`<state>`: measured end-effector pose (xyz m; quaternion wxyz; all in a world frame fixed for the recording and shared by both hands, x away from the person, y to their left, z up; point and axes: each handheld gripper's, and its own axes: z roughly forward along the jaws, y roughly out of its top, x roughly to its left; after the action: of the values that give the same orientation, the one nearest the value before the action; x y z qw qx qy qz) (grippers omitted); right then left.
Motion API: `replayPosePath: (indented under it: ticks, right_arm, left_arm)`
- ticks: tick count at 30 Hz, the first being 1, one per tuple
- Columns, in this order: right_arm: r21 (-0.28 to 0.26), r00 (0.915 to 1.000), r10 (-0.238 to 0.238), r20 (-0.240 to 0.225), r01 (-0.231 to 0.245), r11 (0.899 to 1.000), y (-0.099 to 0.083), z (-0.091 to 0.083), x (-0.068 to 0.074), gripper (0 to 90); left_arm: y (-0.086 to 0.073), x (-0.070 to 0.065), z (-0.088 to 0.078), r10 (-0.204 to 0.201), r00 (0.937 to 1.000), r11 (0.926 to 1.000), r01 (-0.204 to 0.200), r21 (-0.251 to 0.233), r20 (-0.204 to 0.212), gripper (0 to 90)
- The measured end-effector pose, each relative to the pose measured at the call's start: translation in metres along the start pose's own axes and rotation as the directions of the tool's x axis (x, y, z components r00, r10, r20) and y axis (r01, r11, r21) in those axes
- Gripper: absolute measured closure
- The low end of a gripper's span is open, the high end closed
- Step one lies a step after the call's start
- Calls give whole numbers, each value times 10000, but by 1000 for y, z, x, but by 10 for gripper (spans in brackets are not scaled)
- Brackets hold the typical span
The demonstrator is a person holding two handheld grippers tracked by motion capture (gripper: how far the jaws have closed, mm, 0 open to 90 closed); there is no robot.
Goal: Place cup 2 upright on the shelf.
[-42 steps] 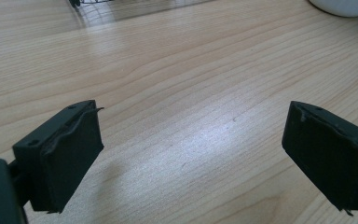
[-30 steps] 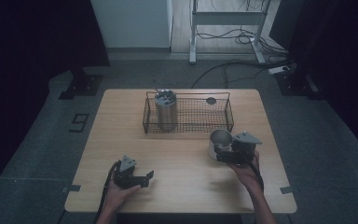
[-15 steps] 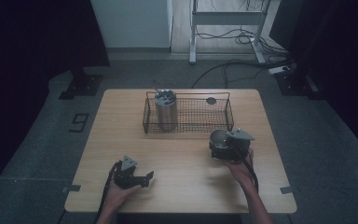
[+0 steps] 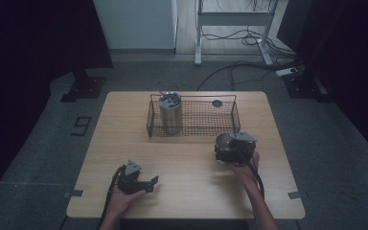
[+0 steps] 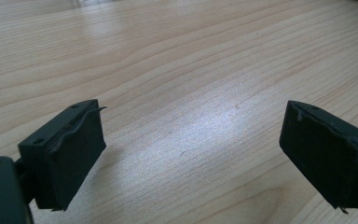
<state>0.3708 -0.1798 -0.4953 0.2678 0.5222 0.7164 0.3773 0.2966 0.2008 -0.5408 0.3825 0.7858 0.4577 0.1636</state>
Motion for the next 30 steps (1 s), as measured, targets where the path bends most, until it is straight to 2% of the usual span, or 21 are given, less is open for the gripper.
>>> replayPosePath:
  ticks: [3, 8, 20, 25, 30]
  right_arm:
    - [-1, 9996, -247, -119, 247, 9997, 0, -1, 1, 60]
    - [46, 9991, -372, -217, 373, 9993, 0, -1, 0, 63]
    - [44, 9992, -322, -215, 323, 9995, 0, -1, -1, 67]
    - [55, 9997, -219, -94, 220, 9997, 0, -2, -3, 67]
    - [-124, 9996, 18, -266, -21, 9999, 0, -7, -7, 67]
  left_arm:
    - [0, -1, 0, 11, 10000, 10000, -11, 7, 6, 65]
    - [0, -1, 0, 34, 10000, 10000, -34, 5, 15, 65]
    - [0, 0, 0, 44, 10000, 10000, -44, -18, 3, 66]
    - [0, 0, 0, 45, 10000, 10000, -45, -8, 7, 66]
    - [0, 0, 0, 31, 10000, 10000, -31, -15, 21, 66]
